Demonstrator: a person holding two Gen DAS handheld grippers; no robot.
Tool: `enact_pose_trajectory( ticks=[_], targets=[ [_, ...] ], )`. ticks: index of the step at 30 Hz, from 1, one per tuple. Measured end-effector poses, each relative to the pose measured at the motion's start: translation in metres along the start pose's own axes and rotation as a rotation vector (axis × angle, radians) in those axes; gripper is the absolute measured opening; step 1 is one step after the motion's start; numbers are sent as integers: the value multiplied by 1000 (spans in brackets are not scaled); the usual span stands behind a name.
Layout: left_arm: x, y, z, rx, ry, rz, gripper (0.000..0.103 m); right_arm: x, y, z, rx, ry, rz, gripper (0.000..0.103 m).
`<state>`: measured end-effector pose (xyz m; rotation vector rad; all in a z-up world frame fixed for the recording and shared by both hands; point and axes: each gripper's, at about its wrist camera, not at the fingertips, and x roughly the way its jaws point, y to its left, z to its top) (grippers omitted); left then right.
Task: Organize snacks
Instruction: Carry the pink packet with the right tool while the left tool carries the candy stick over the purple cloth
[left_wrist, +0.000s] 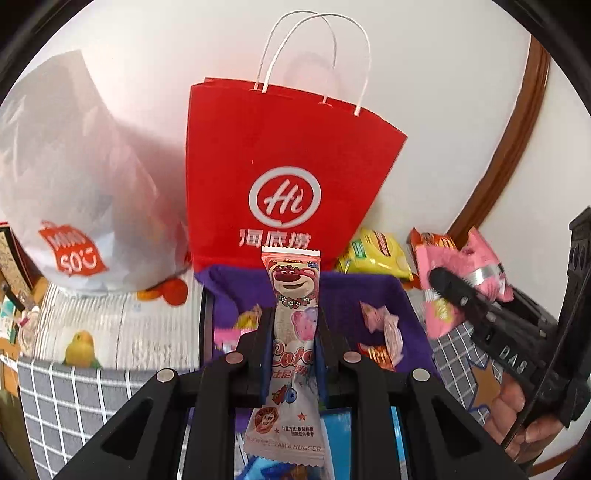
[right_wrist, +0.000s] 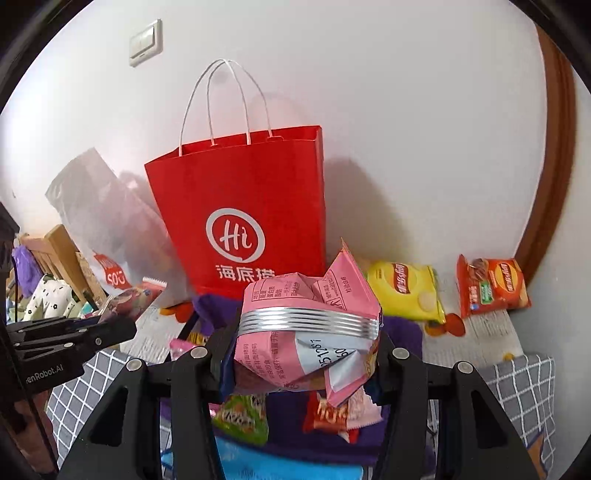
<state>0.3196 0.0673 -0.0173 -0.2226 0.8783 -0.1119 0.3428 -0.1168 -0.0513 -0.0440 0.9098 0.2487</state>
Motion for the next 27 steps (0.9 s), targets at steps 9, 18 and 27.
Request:
enact_pose_trajectory(
  ticks=[9, 18, 27],
  targets=[
    [44, 8, 8, -11, 24, -32, 18, 38, -16, -9, 9, 68, 8, 52],
    [69, 42, 7, -99, 99, -27, 18, 64, -46, -20, 34, 156, -24, 52],
    [75, 42, 5, -87, 108, -21, 18, 74, -50, -25, 31, 185, -37, 53]
  ],
)
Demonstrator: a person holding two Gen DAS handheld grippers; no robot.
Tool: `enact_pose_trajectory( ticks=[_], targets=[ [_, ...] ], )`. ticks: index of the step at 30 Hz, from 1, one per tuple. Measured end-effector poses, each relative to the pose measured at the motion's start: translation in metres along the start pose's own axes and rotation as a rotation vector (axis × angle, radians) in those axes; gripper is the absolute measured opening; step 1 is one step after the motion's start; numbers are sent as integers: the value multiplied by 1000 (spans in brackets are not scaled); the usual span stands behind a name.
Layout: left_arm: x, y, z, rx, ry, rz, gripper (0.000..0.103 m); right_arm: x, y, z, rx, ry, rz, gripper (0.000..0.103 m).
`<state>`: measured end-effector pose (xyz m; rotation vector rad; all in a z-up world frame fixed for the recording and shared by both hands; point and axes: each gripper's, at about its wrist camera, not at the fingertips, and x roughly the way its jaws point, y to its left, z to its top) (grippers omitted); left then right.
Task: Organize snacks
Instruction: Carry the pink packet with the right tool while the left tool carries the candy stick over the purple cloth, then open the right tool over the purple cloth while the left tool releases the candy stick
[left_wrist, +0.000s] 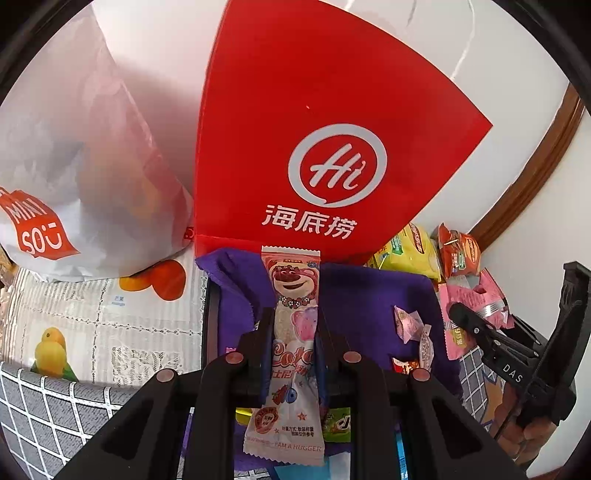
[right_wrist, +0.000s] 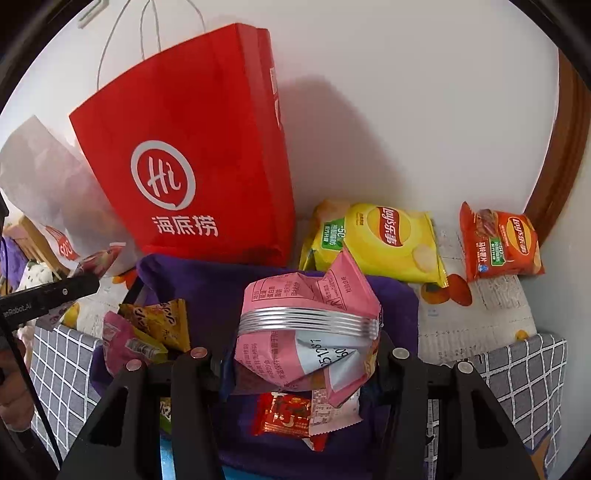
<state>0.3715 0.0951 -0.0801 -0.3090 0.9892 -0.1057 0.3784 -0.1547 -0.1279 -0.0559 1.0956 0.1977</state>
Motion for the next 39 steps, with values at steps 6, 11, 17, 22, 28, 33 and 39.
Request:
enact_pose_trajectory(
  ticks=[6, 11, 17, 22, 28, 33, 39],
  targets=[
    [2, -1, 0, 3, -1, 4, 18, 4, -4, -1, -3, 18, -7, 53],
    [4, 0, 1, -3, 6, -2, 18, 4, -9, 0, 8, 24, -23, 53],
    [6, -2, 0, 0, 16, -5, 18, -1, -15, 0, 7, 16, -41, 53],
    [8, -1, 0, -1, 21, -9, 18, -6, -23, 0, 12, 4, -69, 53],
    [9, -1, 0, -1, 28, -18, 18, -7, -26, 0, 13, 8, -65, 53],
    [8, 2, 1, -9, 28, -17, 18, 4, -22, -3, 13, 56, 12, 53],
    [13, 3, 0, -16, 49, -34, 18, 22, -9, -9, -10, 113, 39, 53]
  ],
)
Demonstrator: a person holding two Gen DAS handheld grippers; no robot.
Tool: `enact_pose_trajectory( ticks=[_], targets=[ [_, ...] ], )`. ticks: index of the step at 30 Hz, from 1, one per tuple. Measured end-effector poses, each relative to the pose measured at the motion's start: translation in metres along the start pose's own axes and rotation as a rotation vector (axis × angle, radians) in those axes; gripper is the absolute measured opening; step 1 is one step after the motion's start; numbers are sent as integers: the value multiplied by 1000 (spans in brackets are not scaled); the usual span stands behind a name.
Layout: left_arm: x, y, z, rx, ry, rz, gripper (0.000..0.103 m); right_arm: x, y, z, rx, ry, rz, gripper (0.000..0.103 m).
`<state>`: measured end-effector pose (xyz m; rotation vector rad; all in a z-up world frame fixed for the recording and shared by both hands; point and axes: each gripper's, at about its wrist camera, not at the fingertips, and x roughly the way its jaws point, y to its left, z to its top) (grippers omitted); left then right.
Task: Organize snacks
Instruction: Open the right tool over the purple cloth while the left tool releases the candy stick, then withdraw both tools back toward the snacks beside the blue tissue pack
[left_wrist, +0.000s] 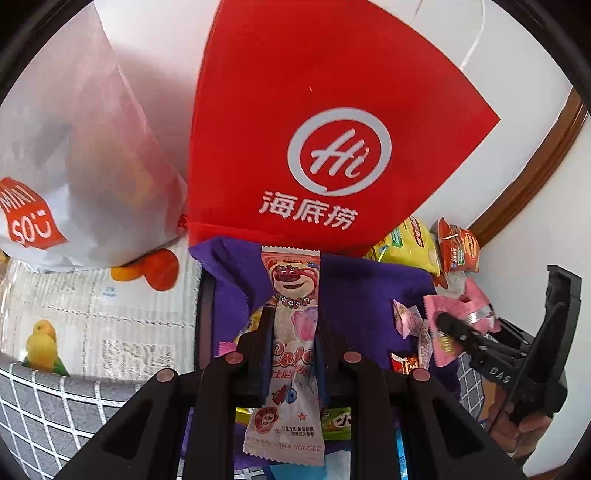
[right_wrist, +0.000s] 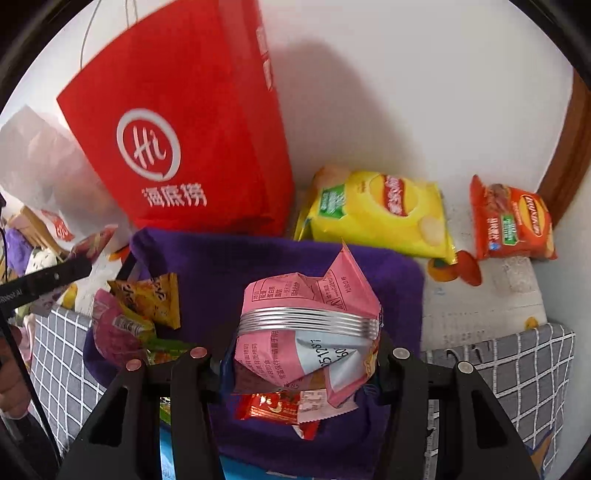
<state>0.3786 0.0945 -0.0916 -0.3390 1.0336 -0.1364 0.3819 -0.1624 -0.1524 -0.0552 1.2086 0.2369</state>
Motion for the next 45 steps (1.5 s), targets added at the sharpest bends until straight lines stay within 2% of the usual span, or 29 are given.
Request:
enact_pose_trajectory(
  ticks=[8, 17, 19, 21, 24, 33, 37, 40, 45],
  targets=[
    [17, -17, -8, 16, 53, -80, 18, 19, 0, -3, 7, 67, 32, 53],
    [38, -40, -21, 59, 122, -93, 18, 16, 5, -1, -8, 72, 16, 54],
    [41, -40, -22, 58, 134, -93, 19, 11, 6, 0, -11, 55, 15, 57],
    [44, -41, -23, 58, 142, -95, 19, 4, 7, 1, -23, 29, 15, 66],
    [46, -42, -24, 57, 147, -95, 19, -4, 7, 2, -25, 2, 2, 70],
    [46, -42, -22, 41, 158, -110, 20, -30, 3, 6, 10, -70, -4, 71],
    [43, -45, -22, 37, 159, -128, 25, -39, 5, 8, 4, -102, -32, 71],
    [37, -46, -20, 34, 151, -132, 44, -49, 6, 8, 12, -130, -60, 71],
    [17, -52, -19, 54, 106, -142, 50, -71, 11, -1, 32, -188, -74, 71]
  ],
)
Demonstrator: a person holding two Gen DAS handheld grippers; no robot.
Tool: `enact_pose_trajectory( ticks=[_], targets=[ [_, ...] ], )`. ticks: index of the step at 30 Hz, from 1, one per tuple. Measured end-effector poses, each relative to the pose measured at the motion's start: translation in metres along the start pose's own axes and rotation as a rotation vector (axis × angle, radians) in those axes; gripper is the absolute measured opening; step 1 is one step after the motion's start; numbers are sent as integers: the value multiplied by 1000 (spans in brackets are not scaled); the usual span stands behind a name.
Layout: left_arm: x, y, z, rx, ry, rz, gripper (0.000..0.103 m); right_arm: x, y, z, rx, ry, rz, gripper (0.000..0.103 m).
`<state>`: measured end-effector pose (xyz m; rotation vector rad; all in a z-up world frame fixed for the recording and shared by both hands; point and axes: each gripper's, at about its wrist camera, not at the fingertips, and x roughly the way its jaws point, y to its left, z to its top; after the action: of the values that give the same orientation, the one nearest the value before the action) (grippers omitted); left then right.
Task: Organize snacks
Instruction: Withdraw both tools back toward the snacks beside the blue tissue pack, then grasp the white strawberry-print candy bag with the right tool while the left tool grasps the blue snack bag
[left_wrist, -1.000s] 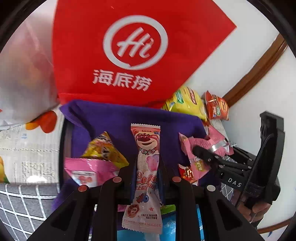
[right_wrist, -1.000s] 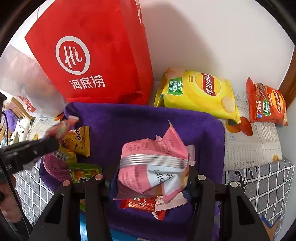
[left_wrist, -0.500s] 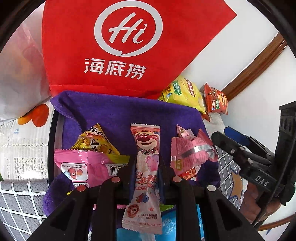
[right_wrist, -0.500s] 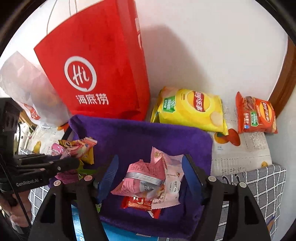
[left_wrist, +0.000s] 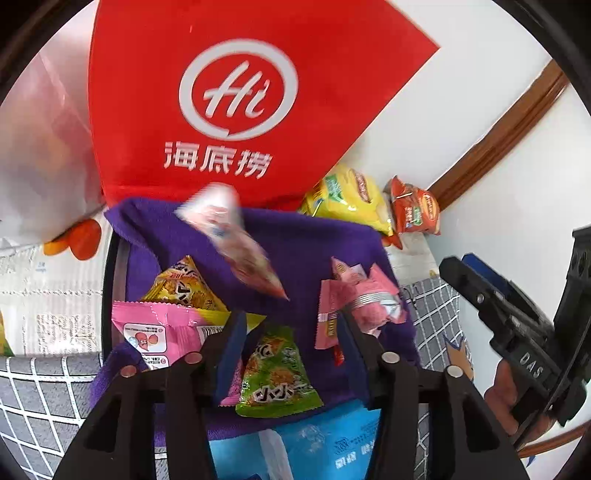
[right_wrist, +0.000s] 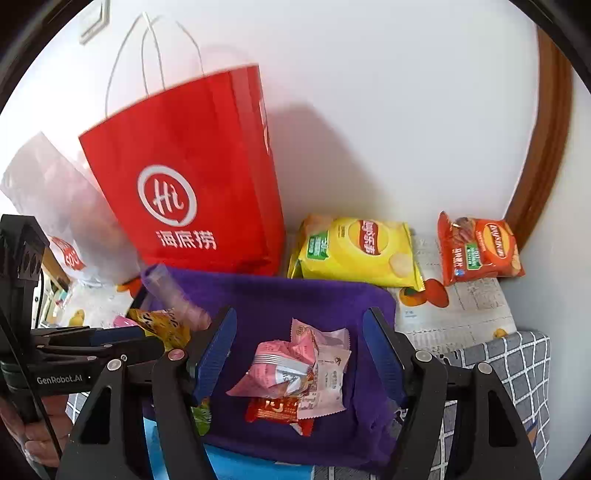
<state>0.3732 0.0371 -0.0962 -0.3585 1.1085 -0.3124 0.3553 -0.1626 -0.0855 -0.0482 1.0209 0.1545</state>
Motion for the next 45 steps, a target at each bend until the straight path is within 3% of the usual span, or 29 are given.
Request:
enact_pose_trajectory(
  ticks=[11, 19, 23, 25, 29, 33, 39, 45],
  targets=[
    [-43, -24, -8, 82, -75, -19, 58, -50, -3, -47, 62, 2, -17, 70],
    [-82, -51, -20, 157, -160, 13, 62, -103, -2, -87, 76, -16, -62, 70],
    [-93, -57, -35, 165, -135, 24, 62, -118, 8, -105, 65, -22, -58, 70],
    [-102, -56, -45, 184, -135, 36, 62, -119, 15, -114, 67, -5, -24, 70],
    [-123, -47, -70, 226, -155, 129, 62, -109, 34, -135, 67, 39, 58, 70],
    [-136, -22, -90, 189, -149, 174, 62, -93, 54, -159, 63, 92, 108, 71],
    [-132, 19, -119, 107, -113, 187, 62, -69, 81, -193, 38, 172, 164, 70],
    [-119, 52, -141, 19, -68, 152, 62, -42, 96, -213, 48, 238, 219, 71]
  ],
)
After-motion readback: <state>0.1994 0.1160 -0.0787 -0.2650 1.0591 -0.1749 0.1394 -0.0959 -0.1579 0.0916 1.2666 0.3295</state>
